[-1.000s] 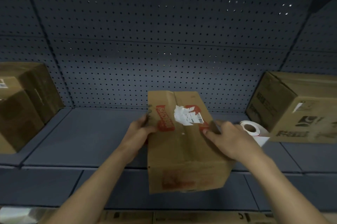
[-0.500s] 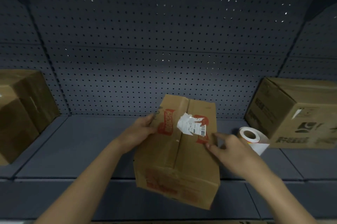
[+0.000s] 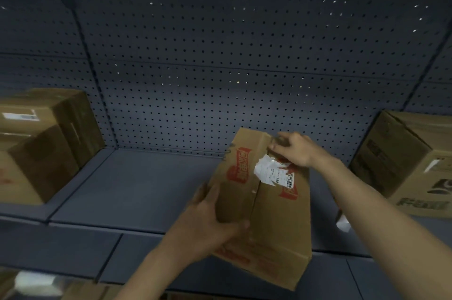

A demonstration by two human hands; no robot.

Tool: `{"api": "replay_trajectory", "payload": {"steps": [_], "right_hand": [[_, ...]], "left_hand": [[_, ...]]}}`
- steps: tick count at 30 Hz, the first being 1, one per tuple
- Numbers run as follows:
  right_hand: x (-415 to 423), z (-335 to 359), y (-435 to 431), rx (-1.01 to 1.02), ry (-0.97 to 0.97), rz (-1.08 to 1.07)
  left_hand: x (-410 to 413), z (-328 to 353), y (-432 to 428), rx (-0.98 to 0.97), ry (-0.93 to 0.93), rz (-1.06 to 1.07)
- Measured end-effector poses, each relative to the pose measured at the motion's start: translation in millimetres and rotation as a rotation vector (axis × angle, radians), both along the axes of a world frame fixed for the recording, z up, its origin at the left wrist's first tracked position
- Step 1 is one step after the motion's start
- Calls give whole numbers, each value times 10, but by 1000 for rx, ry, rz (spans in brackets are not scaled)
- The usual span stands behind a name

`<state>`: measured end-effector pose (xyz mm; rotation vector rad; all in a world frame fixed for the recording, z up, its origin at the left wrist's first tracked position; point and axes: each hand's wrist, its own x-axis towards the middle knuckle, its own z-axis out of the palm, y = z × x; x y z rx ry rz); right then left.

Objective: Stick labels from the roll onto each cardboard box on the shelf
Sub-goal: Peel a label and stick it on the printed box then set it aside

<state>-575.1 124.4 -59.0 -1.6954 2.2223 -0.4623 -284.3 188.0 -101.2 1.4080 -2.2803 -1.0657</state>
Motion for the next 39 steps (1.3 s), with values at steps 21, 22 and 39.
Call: {"api": "replay_trajectory", "payload": {"steps": [21, 22, 39], "right_hand": [[-394, -206, 245, 110, 158, -121], [-397, -214, 309, 96, 166, -147], [-207, -268, 884, 80, 28, -435]], "left_hand": [[293, -163, -443, -350, -161, 181], [296, -184, -507, -342, -159, 194], [-20, 44, -973, 124, 390, 140]]}}
